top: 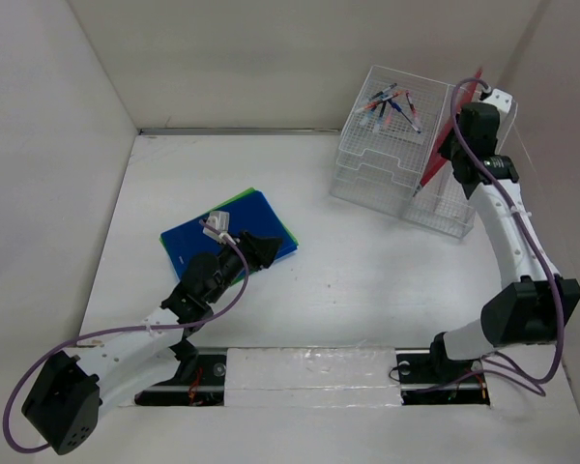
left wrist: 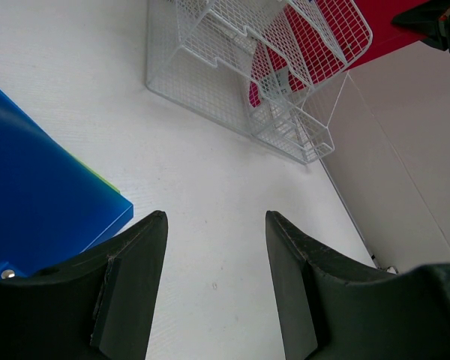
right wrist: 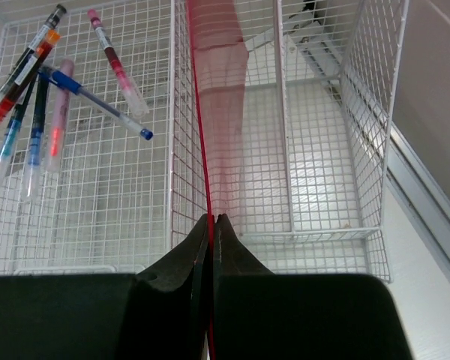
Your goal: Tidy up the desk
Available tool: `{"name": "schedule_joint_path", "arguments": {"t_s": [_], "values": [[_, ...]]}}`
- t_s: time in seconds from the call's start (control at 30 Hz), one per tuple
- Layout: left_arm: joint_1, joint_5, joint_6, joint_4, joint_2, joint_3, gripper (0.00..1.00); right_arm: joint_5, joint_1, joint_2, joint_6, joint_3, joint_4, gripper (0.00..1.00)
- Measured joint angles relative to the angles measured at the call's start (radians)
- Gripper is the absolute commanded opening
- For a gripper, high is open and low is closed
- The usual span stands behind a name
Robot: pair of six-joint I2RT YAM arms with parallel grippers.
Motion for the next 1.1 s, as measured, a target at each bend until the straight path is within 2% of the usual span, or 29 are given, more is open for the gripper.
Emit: {"name": "schedule_joint_path", "arguments": {"t_s": [0.37,0.4,0.47,0.5,0.6,0.7,0.97,1.1], "values": [[0.0,0.0,0.0,0.0,0.0,0.0,0.51,-0.199,-0.111,0.108,0.003,0.153,-0.11,0.0],[0.0,0.0,0.0,0.0,0.0,0.0,0.51,-0.208,-0.113,0.122,0.002,0.157,-0.11,0.03],[0.0,0.0,0.0,0.0,0.0,0.0,0.51,-0.224,-0.114,0.135,0.001,0.164,-0.096,0.15],[0.0,0.0,0.0,0.0,0.0,0.0,0.51,-0.229,-0.114,0.135,0.003,0.164,-0.095,0.28],[0.0,0.0,0.0,0.0,0.0,0.0,0.51,-0.267,-0.114,0.14,0.006,0.163,-0.093,0.46],[0.0,0.0,0.0,0.001,0.002,0.0,0.51,-0.283,-0.107,0.151,0.008,0.162,-0.108,0.58],[0.0,-0.001,0.0,0.001,0.002,0.0,0.51,-0.254,-0.047,0.108,0.012,0.164,-0.103,0.76],[0.0,-0.01,0.0,0.001,-0.008,-0.003,0.51,-0.149,0.041,-0.005,0.013,0.093,-0.035,0.83]]}}
